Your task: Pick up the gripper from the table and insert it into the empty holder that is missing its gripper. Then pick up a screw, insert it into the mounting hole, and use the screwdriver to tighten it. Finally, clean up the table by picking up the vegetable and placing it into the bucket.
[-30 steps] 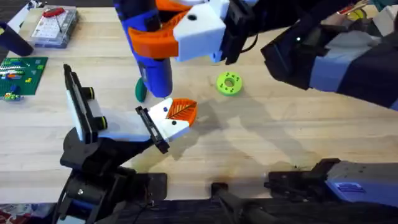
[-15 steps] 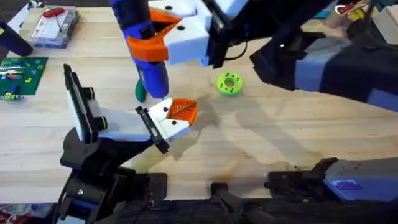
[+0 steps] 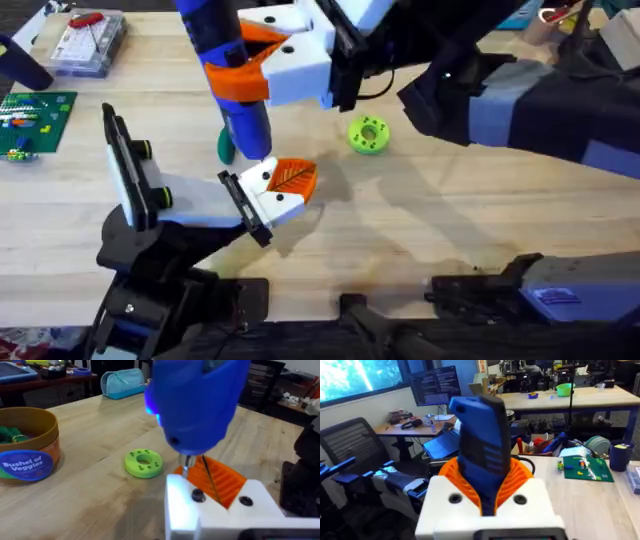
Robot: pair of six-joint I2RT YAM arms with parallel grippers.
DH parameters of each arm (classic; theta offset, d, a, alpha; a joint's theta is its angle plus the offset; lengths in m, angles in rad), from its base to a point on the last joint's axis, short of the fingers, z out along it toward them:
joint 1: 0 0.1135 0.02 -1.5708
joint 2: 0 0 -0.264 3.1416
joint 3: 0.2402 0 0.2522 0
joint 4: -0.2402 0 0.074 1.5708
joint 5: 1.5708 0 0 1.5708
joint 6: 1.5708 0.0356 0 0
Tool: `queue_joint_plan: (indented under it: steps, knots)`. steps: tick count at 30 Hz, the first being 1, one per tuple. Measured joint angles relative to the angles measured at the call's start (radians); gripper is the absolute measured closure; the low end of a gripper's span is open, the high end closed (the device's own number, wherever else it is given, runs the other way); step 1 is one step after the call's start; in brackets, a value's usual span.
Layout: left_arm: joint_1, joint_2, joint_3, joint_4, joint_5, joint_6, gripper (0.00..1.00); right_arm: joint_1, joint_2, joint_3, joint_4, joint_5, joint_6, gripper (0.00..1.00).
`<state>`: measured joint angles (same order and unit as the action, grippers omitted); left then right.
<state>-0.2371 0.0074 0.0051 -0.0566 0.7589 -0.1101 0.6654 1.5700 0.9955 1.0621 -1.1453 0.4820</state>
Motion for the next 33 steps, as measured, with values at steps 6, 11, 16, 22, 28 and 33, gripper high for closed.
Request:
queue_joint_plan:
  steps: [6, 11, 16, 22, 28, 33]
  knots:
    - [0.000, 0.000, 0.000, 0.000, 0.000, 0.000, 0.984, 0.000, 0.000, 0.000, 0.031, -0.003, 0.011, 0.916]
    - [0.000, 0.000, 0.000, 0.000, 0.000, 0.000, 0.984, 0.002, 0.000, -0.002, 0.069, -0.012, 0.015, 0.916]
    - [0.000, 0.000, 0.000, 0.000, 0.000, 0.000, 0.984, 0.002, 0.000, -0.009, 0.071, -0.023, 0.032, 0.915]
    - [0.000, 0.000, 0.000, 0.000, 0.000, 0.000, 0.984, 0.002, -0.004, -0.047, 0.106, -0.028, 0.062, 0.915]
    - [0.000, 0.000, 0.000, 0.000, 0.000, 0.000, 0.984, 0.003, -0.027, -0.055, 0.113, -0.031, 0.072, 0.915]
    - [0.000, 0.000, 0.000, 0.000, 0.000, 0.000, 0.984, 0.016, -0.032, -0.061, 0.113, -0.031, 0.071, 0.917]
